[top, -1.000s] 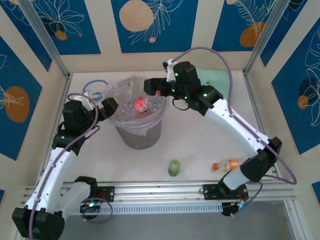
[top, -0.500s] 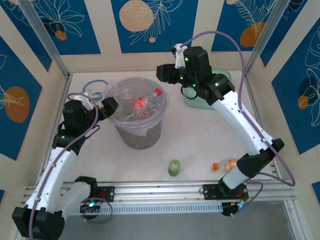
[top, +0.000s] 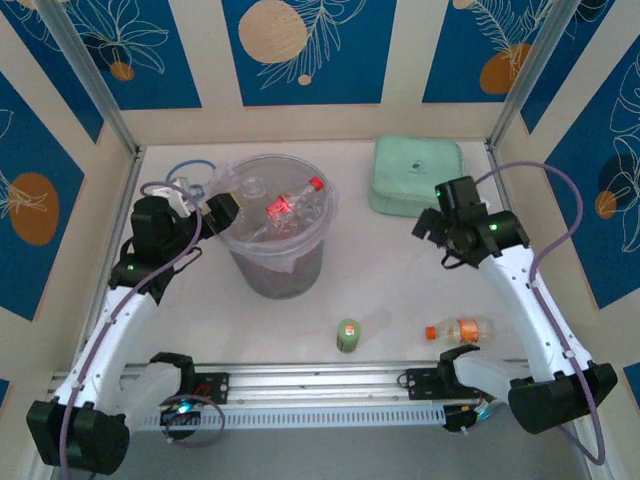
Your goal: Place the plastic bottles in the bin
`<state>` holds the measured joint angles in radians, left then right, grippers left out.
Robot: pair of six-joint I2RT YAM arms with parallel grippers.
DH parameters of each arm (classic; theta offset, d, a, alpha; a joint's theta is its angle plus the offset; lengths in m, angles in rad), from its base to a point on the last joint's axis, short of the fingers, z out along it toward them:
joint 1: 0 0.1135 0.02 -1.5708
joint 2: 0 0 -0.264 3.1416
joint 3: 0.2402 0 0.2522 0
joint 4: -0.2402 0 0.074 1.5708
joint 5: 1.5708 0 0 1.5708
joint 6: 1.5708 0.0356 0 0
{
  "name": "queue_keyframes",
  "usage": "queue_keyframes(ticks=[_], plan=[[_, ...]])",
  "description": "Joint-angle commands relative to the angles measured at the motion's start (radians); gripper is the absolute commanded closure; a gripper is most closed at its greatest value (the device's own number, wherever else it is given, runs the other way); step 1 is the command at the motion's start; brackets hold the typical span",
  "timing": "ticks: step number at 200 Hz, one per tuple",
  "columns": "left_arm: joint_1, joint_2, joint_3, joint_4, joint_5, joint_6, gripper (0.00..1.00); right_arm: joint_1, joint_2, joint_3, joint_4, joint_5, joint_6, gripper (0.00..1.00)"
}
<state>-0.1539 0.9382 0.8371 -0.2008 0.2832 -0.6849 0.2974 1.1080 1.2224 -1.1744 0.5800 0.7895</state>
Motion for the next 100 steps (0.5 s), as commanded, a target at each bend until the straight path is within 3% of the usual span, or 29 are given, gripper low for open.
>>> queue_keyframes(ticks=[1,35,55,72,100], plan=[[-0.011,0.032,0.036,0.052,0.005,0.039,0.0,0.015,0.022,-0.02,-0.185,0.228,0.175,0.01],[-0.012,0.056,0.039,0.09,0.023,0.046,0.0,-0.106,0.021,-0.127,-0.172,0.255,0.391,0.01],[-0.01,0.062,0.027,0.106,0.005,0.058,0.0,-0.239,0.032,-0.215,-0.064,0.105,0.434,0.01],[-0.01,0.07,0.03,0.098,0.009,0.063,0.0,-0.245,0.063,-0.239,-0.085,0.113,0.499,0.01],[-0.01,0.068,0.011,0.129,0.016,0.055,0.0,-0.262,0.126,-0.253,-0.087,0.101,0.475,0.01]])
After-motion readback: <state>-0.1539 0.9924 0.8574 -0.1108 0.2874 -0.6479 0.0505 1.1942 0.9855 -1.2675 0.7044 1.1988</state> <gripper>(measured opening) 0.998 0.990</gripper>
